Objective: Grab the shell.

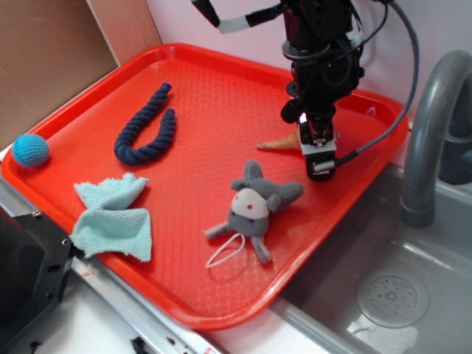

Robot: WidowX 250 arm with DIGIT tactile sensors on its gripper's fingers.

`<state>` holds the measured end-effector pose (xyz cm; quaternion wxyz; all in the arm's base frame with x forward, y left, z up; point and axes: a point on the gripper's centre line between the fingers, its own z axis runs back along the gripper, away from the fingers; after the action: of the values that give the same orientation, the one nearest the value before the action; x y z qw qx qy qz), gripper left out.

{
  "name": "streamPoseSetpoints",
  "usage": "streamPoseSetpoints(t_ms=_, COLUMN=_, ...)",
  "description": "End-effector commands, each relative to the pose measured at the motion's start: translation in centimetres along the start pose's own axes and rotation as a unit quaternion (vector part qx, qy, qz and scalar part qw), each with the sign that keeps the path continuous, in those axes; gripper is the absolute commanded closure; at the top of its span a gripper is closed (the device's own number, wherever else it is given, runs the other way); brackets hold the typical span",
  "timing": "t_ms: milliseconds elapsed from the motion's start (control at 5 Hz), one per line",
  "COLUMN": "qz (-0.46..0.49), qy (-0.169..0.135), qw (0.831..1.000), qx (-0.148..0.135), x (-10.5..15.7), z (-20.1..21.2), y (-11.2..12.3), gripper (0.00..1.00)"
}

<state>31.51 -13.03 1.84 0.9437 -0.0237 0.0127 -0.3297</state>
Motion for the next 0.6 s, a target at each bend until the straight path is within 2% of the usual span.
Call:
streamPoseSetpoints(t_ms=0, qz=0.031, qy=0.004, qw=0.999, qx=0.028, x=-1.0, z=5.1, y=-1.0, gripper=1.0)
streamPoseSetpoints(t_ms=200, qz=0.155, qy=-0.004, qw=0.987, qx=0.047, x=-3.6, z=10.1, y=-0.5, gripper=1.0)
streamPoseSetpoints(t_ms=400, qz=0.23, qy=-0.022, qw=0.972, qx=0.047, x=-6.5, z=15.0, y=-1.0, gripper=1.0)
